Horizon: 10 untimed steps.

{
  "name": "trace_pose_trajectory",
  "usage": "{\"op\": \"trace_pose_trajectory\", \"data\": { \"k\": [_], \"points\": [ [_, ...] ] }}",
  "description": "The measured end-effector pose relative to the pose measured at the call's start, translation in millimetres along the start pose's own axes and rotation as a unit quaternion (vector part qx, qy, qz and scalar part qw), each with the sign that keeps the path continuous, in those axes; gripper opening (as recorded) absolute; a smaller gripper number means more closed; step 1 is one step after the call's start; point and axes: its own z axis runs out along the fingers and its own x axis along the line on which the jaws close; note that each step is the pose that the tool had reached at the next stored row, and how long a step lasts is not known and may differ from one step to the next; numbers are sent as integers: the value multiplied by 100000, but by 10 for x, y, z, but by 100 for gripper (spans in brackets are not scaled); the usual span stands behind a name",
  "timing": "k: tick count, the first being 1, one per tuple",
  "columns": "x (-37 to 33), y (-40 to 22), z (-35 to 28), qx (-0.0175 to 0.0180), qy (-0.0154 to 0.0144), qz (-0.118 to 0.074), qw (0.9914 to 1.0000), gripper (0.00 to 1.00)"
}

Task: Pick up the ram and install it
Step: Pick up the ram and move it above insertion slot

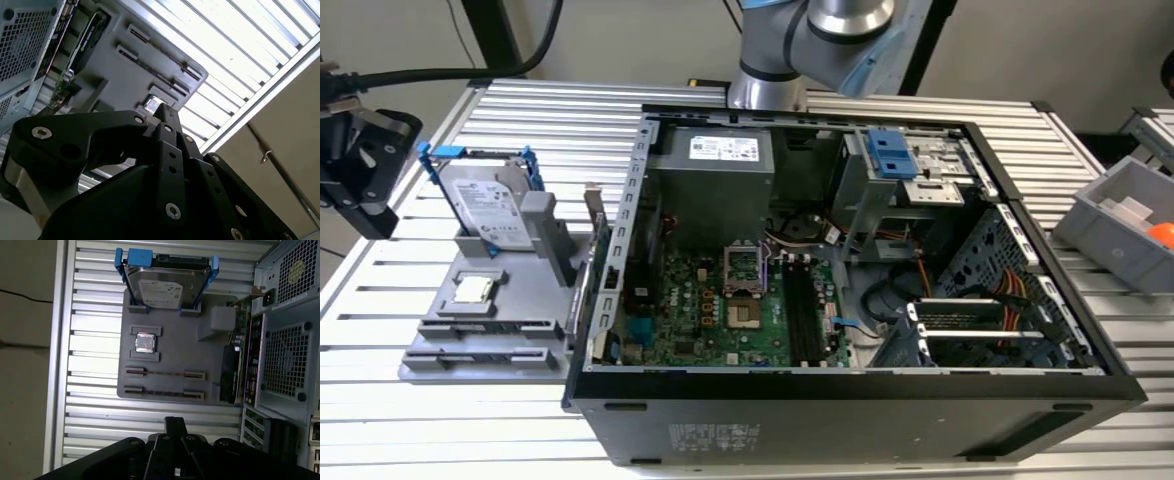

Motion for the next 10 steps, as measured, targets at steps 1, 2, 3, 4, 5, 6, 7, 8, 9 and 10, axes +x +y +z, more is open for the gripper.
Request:
{"op": "trace_pose_trajectory", "data": {
  "k": [1,2,3,4,5,6,7,8,9,10],
  "points": [
    [0,0,0,-1,9,-138,100000,0],
    [0,0,0,-4,17,-293,100000,0],
    [0,0,0,-9,21,-455,99999,0],
    [0,0,0,-11,29,-621,99998,0],
    [0,0,0,-12,38,-802,99997,0],
    [0,0,0,-16,46,-990,99995,0],
    [0,0,0,-21,56,-1177,99993,0],
    [0,0,0,-21,66,-1378,99990,0],
    [0,0,0,-21,79,-1577,99988,0],
    [0,0,0,-26,89,-1785,99984,0]
  ]
}}
